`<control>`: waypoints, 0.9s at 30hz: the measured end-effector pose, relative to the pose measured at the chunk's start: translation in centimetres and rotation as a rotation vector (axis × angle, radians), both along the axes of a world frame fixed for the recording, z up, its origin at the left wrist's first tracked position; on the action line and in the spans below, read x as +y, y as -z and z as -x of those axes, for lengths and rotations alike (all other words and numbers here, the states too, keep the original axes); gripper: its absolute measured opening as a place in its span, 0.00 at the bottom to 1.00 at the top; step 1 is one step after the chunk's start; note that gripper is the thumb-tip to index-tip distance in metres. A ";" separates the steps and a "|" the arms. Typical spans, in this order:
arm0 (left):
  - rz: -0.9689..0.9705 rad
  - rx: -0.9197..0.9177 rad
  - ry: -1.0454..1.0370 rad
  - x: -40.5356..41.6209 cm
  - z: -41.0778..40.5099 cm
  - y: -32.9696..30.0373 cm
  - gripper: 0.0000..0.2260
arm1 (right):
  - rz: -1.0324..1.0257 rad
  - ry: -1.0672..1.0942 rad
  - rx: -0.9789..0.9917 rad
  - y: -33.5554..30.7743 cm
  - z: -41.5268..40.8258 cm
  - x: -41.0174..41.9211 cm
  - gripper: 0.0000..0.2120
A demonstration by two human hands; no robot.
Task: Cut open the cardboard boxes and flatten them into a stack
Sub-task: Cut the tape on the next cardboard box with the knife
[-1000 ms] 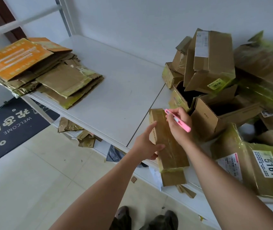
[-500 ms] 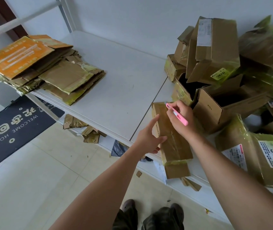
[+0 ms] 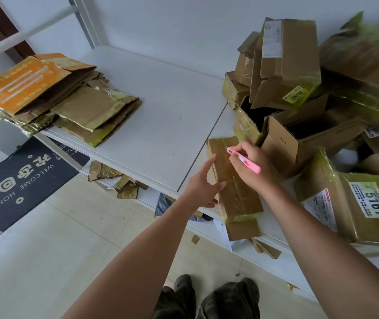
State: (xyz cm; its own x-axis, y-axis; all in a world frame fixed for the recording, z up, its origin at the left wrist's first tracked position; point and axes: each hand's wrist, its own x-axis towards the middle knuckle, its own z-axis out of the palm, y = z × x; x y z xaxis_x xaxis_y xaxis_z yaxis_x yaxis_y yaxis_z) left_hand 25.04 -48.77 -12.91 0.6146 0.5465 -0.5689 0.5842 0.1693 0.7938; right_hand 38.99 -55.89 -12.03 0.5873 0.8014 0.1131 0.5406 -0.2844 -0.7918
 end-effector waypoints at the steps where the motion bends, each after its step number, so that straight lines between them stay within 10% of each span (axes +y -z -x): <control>1: -0.002 0.004 0.000 0.0 0.0 0.0 0.33 | 0.002 -0.003 0.004 0.0 0.0 -0.2 0.07; 27: -0.238 0.110 -0.050 -1.3 -1.1 -0.4 0.30 | -0.019 -0.159 0.020 0.1 5.2 -10.7 0.06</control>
